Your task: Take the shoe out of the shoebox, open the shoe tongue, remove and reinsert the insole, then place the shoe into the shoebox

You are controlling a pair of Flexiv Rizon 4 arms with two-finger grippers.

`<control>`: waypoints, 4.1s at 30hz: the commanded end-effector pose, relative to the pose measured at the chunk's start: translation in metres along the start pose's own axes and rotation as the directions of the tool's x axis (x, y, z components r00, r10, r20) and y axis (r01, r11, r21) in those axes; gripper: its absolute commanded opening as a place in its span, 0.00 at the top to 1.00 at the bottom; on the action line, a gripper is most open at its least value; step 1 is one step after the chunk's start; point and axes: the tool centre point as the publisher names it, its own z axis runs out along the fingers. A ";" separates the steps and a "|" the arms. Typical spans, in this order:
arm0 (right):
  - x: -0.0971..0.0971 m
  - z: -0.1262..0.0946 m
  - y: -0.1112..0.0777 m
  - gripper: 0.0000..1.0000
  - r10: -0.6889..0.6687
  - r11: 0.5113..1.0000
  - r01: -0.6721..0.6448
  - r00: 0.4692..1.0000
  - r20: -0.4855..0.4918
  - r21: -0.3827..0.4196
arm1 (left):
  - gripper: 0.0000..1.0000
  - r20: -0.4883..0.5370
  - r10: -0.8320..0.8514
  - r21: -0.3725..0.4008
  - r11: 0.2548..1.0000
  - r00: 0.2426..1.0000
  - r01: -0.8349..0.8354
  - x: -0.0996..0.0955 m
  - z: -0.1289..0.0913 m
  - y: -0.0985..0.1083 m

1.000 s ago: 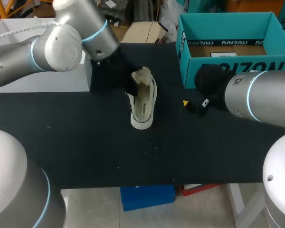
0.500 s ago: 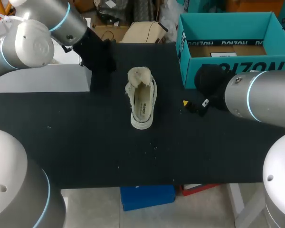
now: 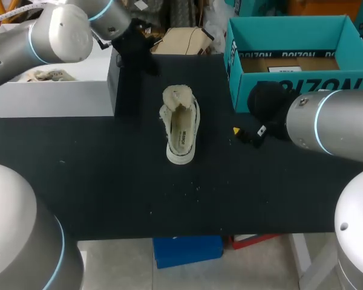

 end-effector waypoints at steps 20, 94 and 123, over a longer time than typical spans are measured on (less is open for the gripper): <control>0.001 0.001 -0.001 0.00 0.001 1.000 -0.001 1.000 0.001 -0.001 | 1.00 0.057 0.025 0.171 0.985 0.998 -0.034 -0.002 0.033 -0.111; 0.001 0.001 -0.001 0.00 0.001 1.000 -0.001 1.000 0.001 -0.001 | 1.00 -0.047 0.165 0.165 0.974 0.985 -0.155 -0.005 0.074 -0.098; 0.001 0.001 -0.001 0.00 0.001 1.000 -0.001 1.000 0.001 -0.001 | 0.65 -0.192 0.116 0.107 0.990 0.974 -0.096 0.020 0.001 -0.112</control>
